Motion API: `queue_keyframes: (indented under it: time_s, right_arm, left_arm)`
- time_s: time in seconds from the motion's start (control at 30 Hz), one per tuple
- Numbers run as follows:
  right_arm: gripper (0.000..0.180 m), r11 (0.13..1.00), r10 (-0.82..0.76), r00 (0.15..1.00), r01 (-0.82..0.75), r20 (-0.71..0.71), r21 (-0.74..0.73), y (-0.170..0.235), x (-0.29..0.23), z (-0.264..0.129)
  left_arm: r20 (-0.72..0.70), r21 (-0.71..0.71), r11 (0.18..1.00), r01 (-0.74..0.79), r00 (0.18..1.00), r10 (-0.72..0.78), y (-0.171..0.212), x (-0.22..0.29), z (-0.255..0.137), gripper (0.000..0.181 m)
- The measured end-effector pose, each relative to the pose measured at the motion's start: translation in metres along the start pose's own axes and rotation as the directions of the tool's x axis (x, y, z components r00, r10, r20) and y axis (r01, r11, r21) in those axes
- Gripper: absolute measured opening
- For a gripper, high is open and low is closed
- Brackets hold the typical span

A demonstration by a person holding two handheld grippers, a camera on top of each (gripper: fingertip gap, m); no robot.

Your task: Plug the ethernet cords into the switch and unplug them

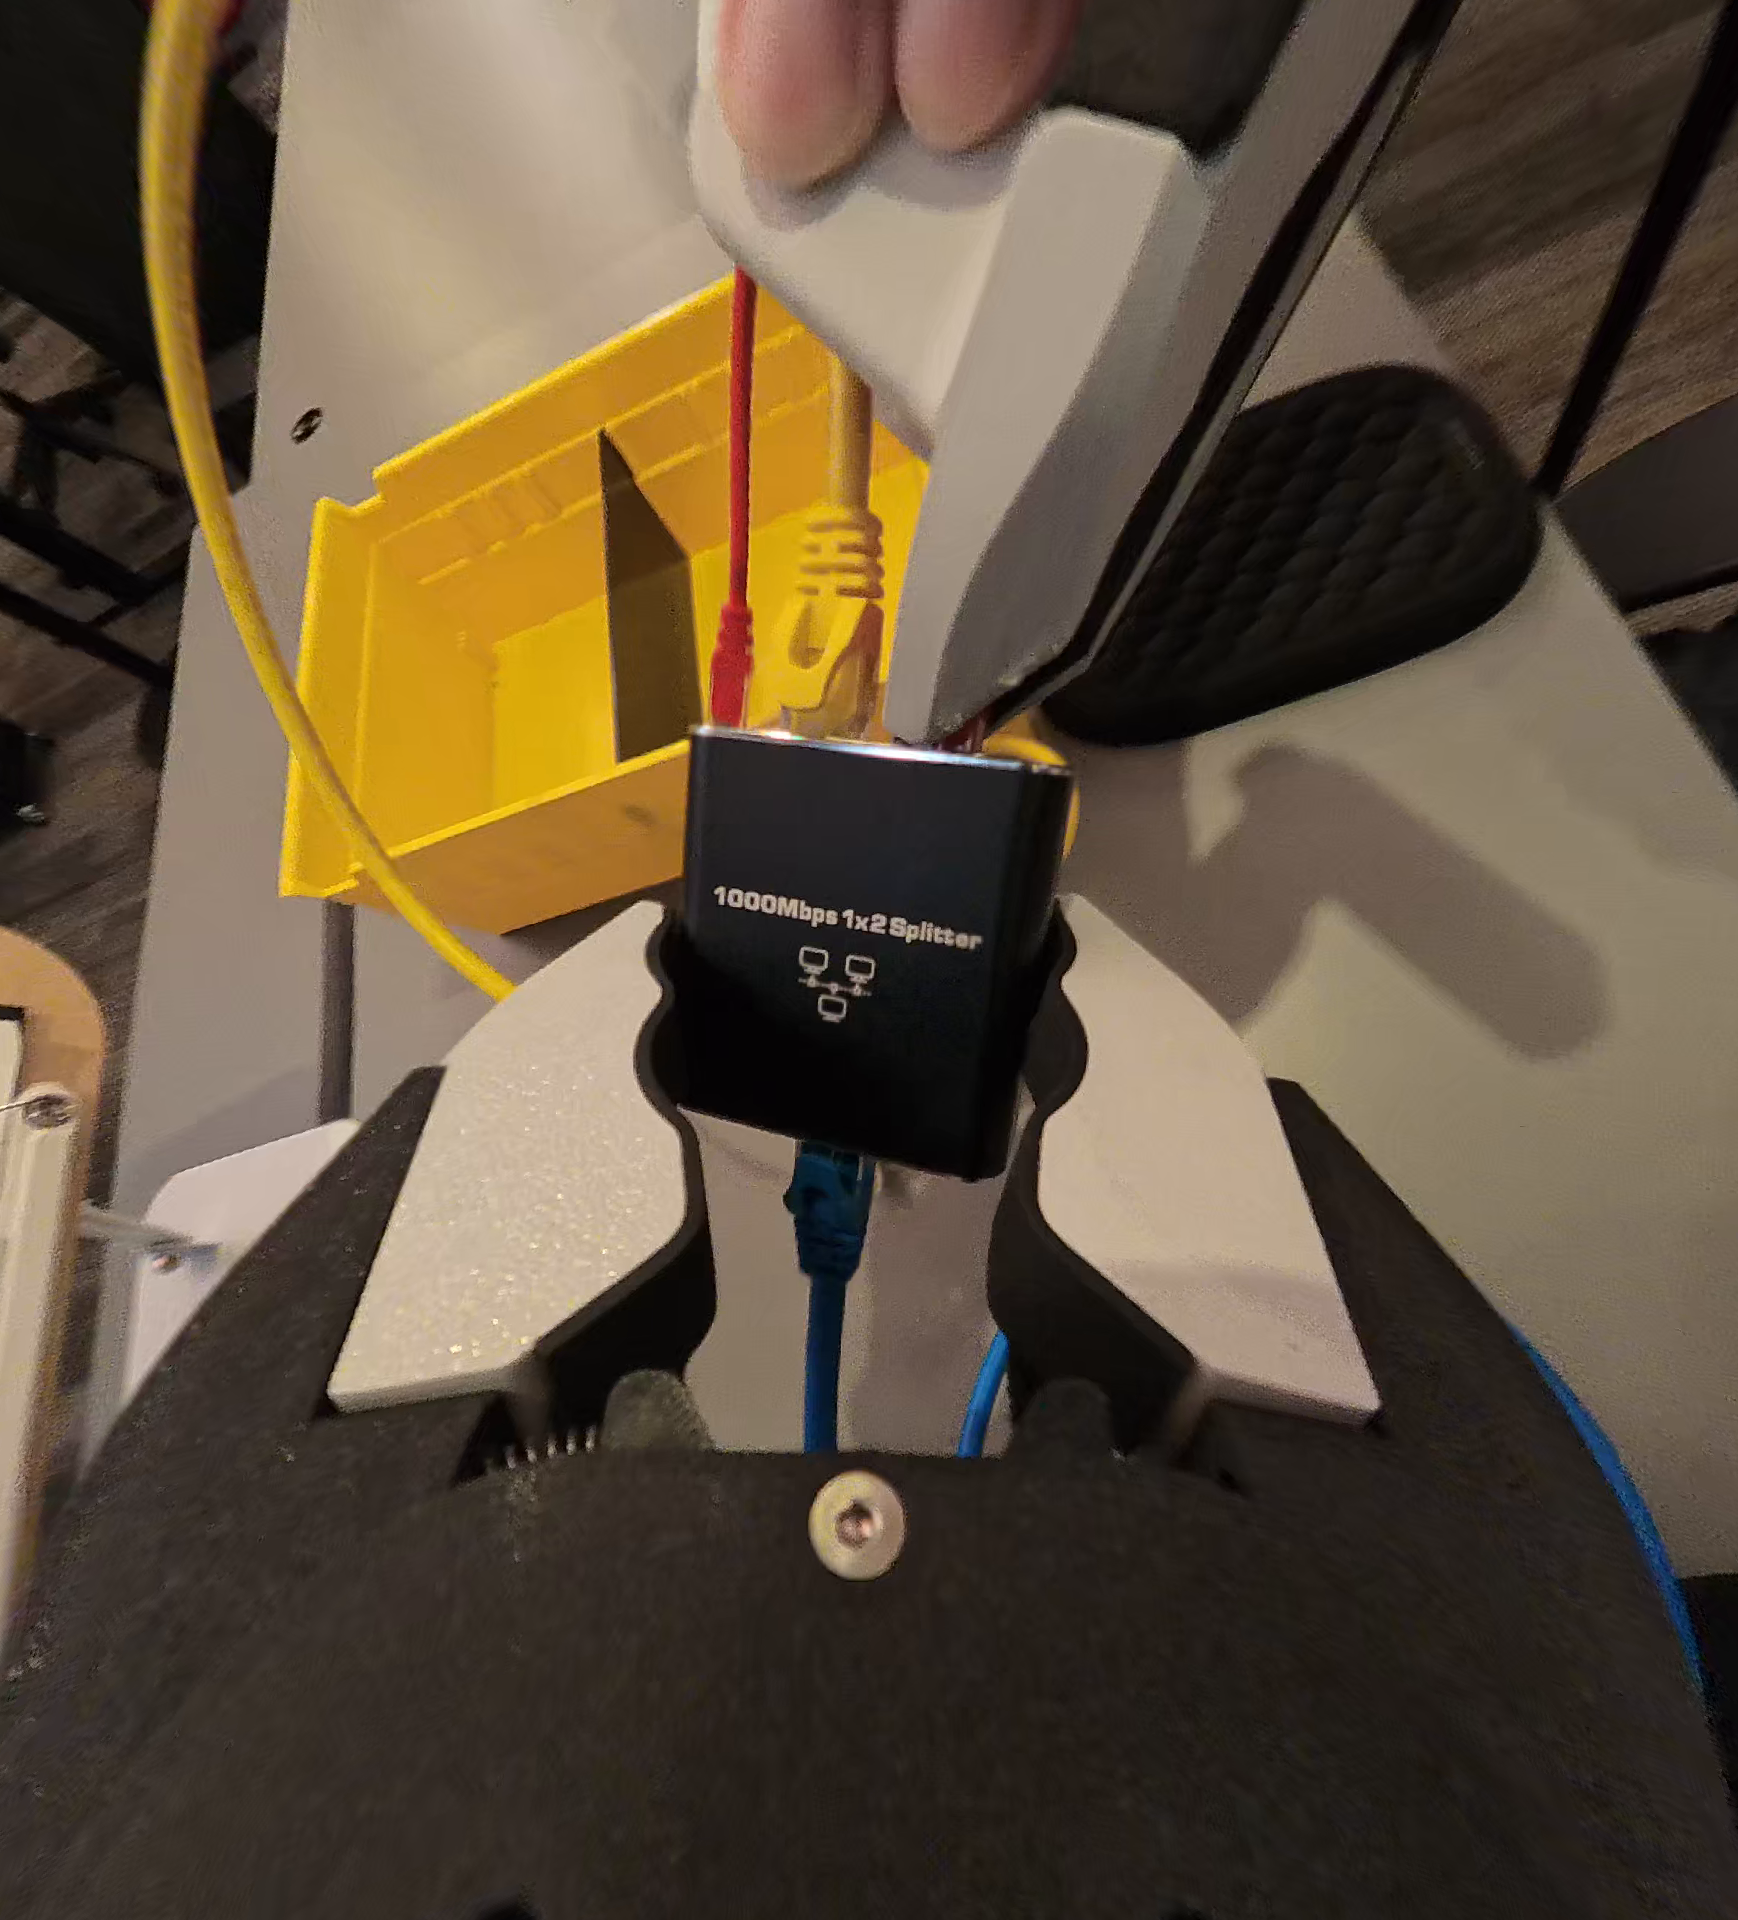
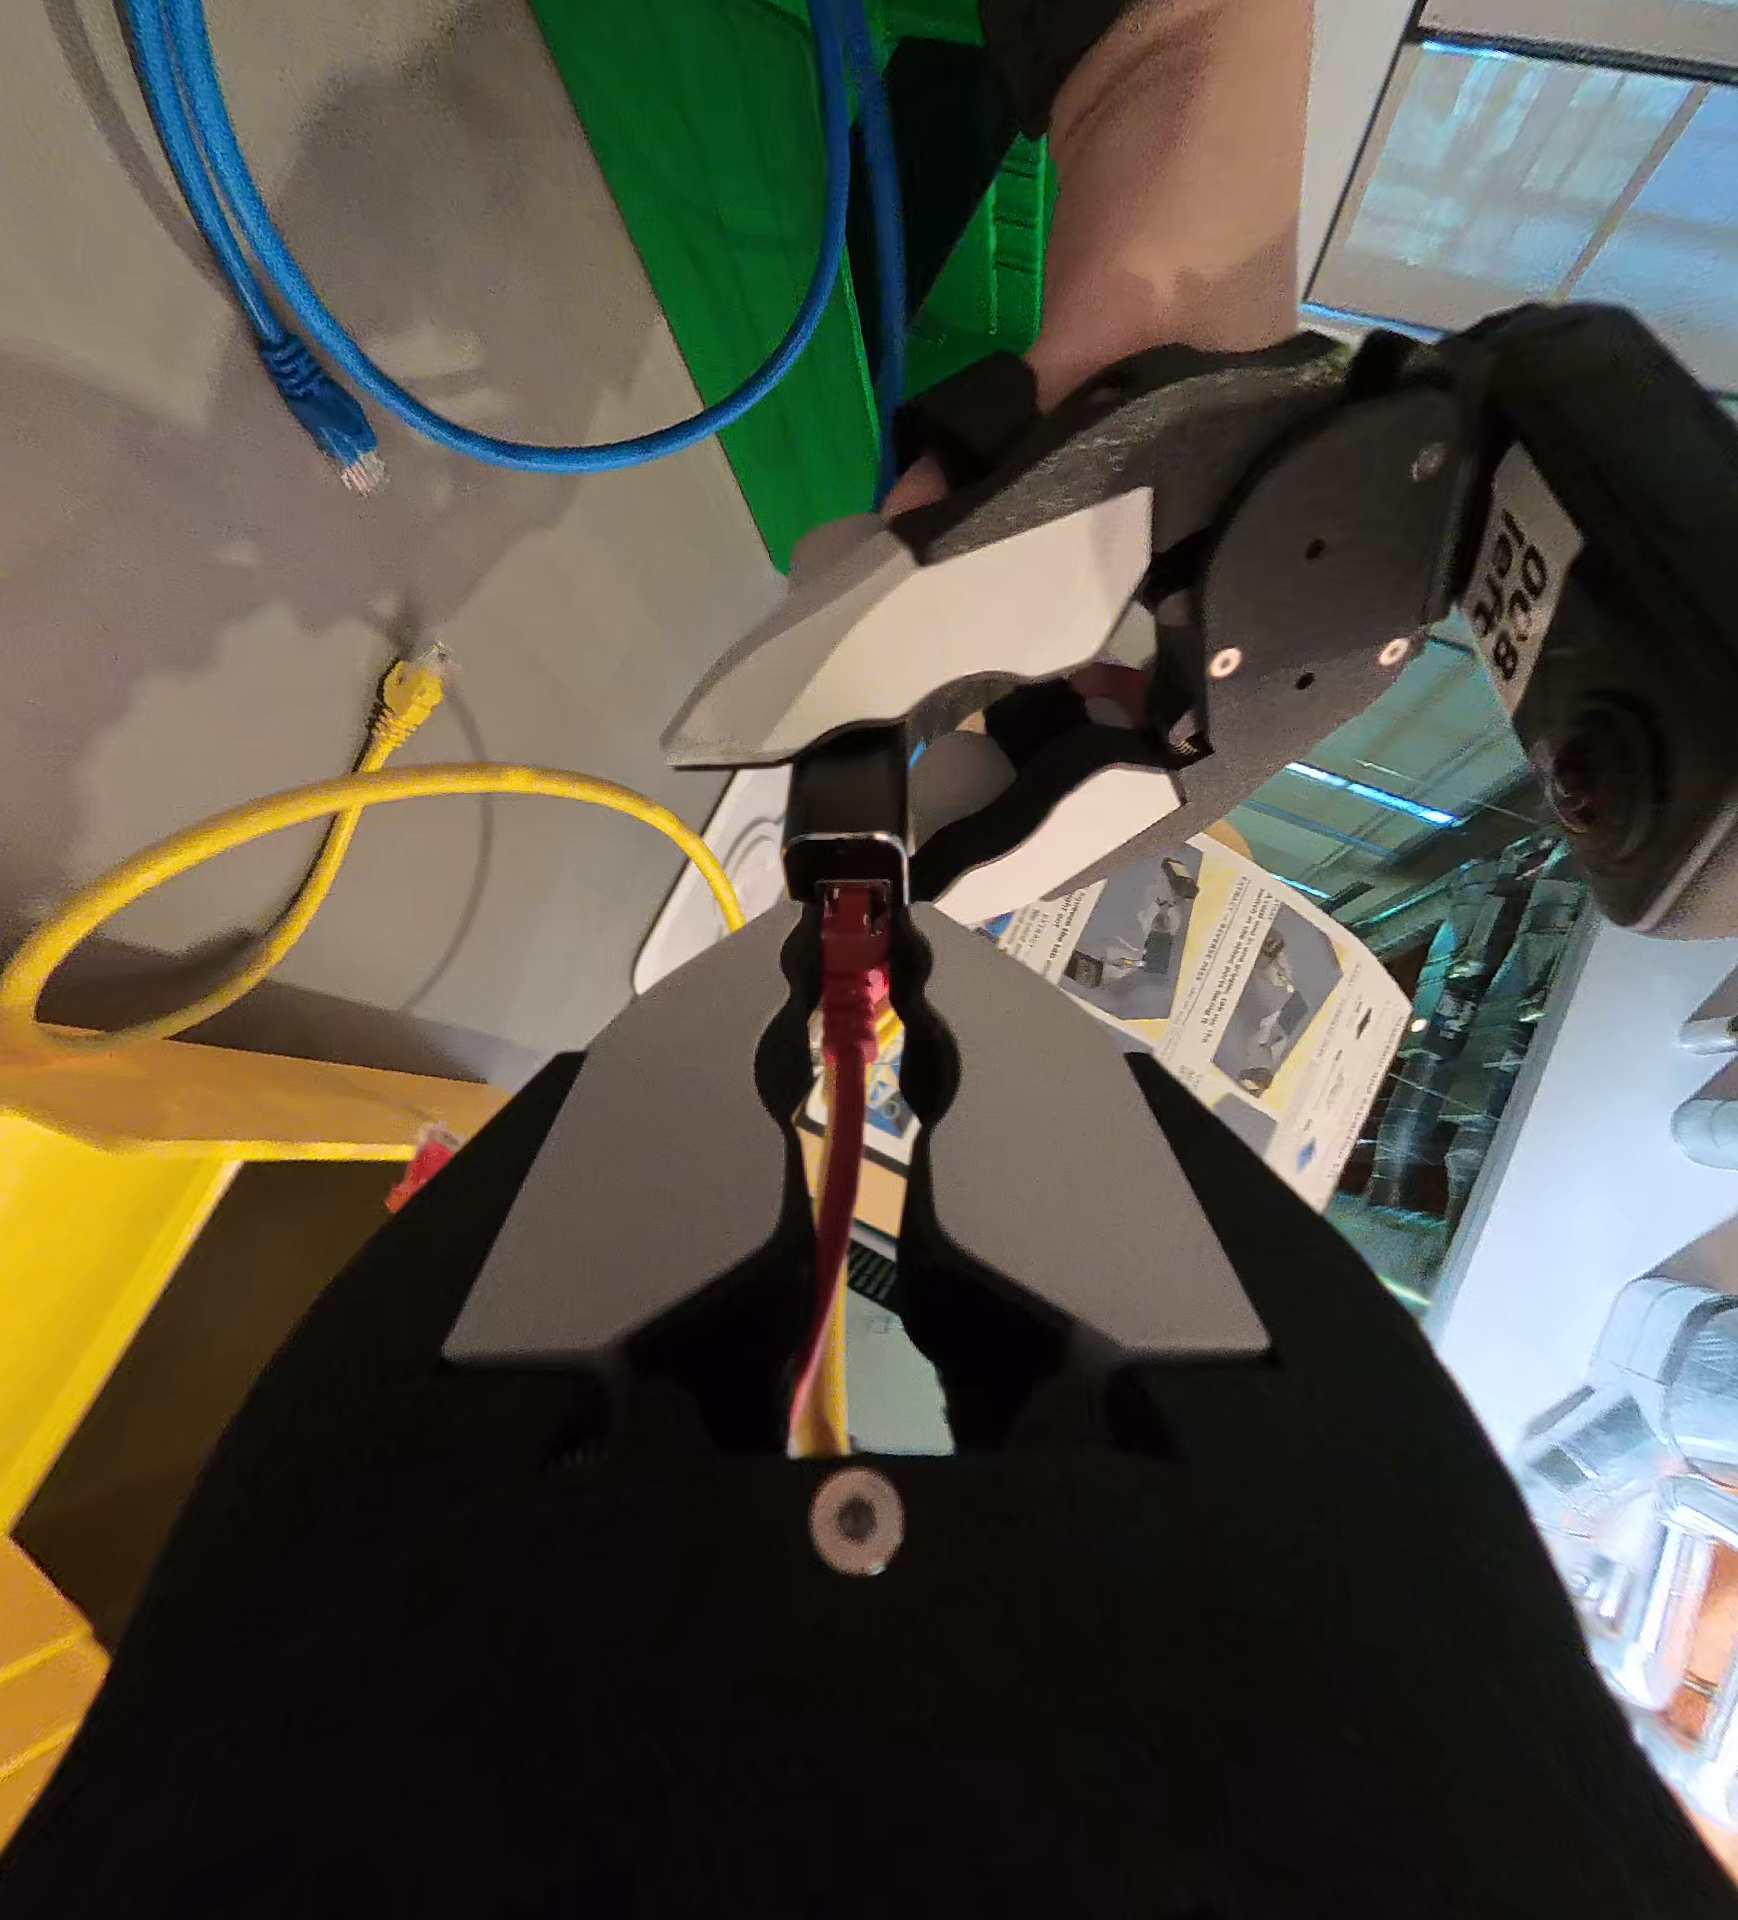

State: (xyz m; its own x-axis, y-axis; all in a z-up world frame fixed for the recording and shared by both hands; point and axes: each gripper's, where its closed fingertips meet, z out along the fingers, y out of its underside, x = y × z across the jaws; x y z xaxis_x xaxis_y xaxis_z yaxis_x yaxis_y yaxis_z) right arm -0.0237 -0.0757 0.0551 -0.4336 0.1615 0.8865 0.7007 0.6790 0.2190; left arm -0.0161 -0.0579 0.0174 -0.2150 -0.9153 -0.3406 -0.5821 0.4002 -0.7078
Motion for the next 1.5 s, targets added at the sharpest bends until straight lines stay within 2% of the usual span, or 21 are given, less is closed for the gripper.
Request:
queue_keyframes:
  time_s: [0.07, 0.17, 0.27, 0.47, 0.57, 0.67, 0.77, 0.8, 0.83, 0.87, 0.93, 0.97, 1.03, 1.1, 1.3, 1.43, 1.5]
  right_arm:
    - [0.013, 1.000, 0.030, 0.999, -0.030, 0.022, -0.001, 0.000, -0.001, 0.002]
    - [0.013, 0.997, 0.076, 0.997, -0.076, 0.027, 0.004, -0.003, 0.005, 0.003]
    - [0.012, 0.997, 0.079, 0.997, -0.079, 0.029, 0.001, 0.004, 0.004, 0.003]
    - [0.012, 0.988, 0.149, 0.981, -0.151, 0.123, 0.005, 0.009, 0.002, 0.006]
    - [0.012, 0.976, 0.215, 0.957, -0.218, 0.194, -0.007, 0.014, 0.001, 0.009]
    - [0.013, 0.955, 0.294, 0.907, -0.289, 0.300, -0.062, 0.023, -0.005, 0.012]
    - [0.013, 0.948, 0.313, 0.909, -0.315, 0.277, -0.035, 0.024, 0.000, 0.014]
    - [0.013, 0.949, 0.308, 0.897, -0.313, 0.316, -0.036, 0.025, -0.004, 0.012]
    - [0.013, 0.917, 0.367, 0.850, -0.399, 0.378, 0.005, 0.012, -0.007, 0.010]
    - [0.013, 0.890, 0.423, 0.816, -0.455, 0.394, -0.015, 0.009, -0.008, 0.012]
    - [0.013, 0.932, 0.359, 0.900, -0.331, 0.246, -0.149, 0.041, 0.003, 0.020]
    - [0.013, 0.931, 0.363, 0.898, -0.341, 0.247, -0.128, 0.042, 0.006, 0.019]
    - [0.013, 0.898, 0.434, 0.843, -0.432, 0.318, -0.082, 0.033, 0.003, 0.013]
    - [0.013, 0.893, 0.447, 0.840, -0.441, 0.306, -0.093, 0.037, 0.002, 0.010]
    - [0.013, 0.787, 0.608, 0.747, -0.611, 0.268, -0.085, 0.060, 0.002, -0.006]
    - [0.013, 0.824, 0.566, 0.805, -0.545, 0.177, -0.156, 0.107, -0.025, -0.015]
    - [0.014, 0.812, 0.577, 0.801, -0.545, 0.157, -0.207, 0.126, -0.052, -0.015]
  left_arm:
    - [0.054, -0.059, 0.997, -0.056, 0.997, 0.059, 0.003, -0.001, 0.007, 0.064]
    - [0.170, -0.045, 0.986, -0.158, 0.972, 0.163, -0.005, -0.007, 0.017, 0.065]
    - [0.181, -0.028, 0.993, -0.118, 0.976, 0.121, -0.007, -0.013, 0.016, 0.059]
    - [0.302, -0.152, 0.970, -0.192, 0.925, 0.230, -0.001, -0.028, 0.012, 0.055]
    - [0.288, -0.138, 0.980, -0.145, 0.941, 0.179, 0.002, -0.031, 0.013, 0.040]
    - [0.364, -0.191, 0.954, -0.229, 0.887, 0.286, 0.004, -0.039, 0.014, 0.028]
    - [0.345, -0.157, 0.972, -0.172, 0.913, 0.217, 0.006, -0.041, 0.011, 0.028]
    - [0.386, -0.198, 0.970, -0.144, 0.898, 0.212, 0.015, -0.050, 0.007, 0.027]
    - [0.482, -0.257, 0.960, -0.115, 0.845, 0.231, 0.025, -0.068, -0.004, 0.027]
    - [0.514, -0.264, 0.957, -0.120, 0.822, 0.245, 0.030, -0.074, -0.009, 0.027]
    - [0.463, -0.196, 0.969, -0.152, 0.857, 0.228, 0.027, -0.064, -0.006, 0.027]
    - [0.457, -0.176, 0.974, -0.143, 0.864, 0.209, 0.025, -0.063, -0.005, 0.027]
    - [0.469, -0.192, 0.974, -0.120, 0.861, 0.199, 0.028, -0.067, -0.009, 0.026]
    - [0.483, -0.179, 0.978, -0.111, 0.856, 0.185, 0.030, -0.070, -0.016, 0.026]
    - [0.557, -0.167, 0.984, -0.056, 0.819, 0.141, 0.035, -0.081, -0.053, 0.026]
    - [0.610, -0.152, 0.988, -0.034, 0.783, 0.121, 0.034, -0.085, -0.076, 0.026]
    - [0.627, -0.140, 0.989, -0.037, 0.770, 0.118, 0.029, -0.085, -0.083, 0.026]
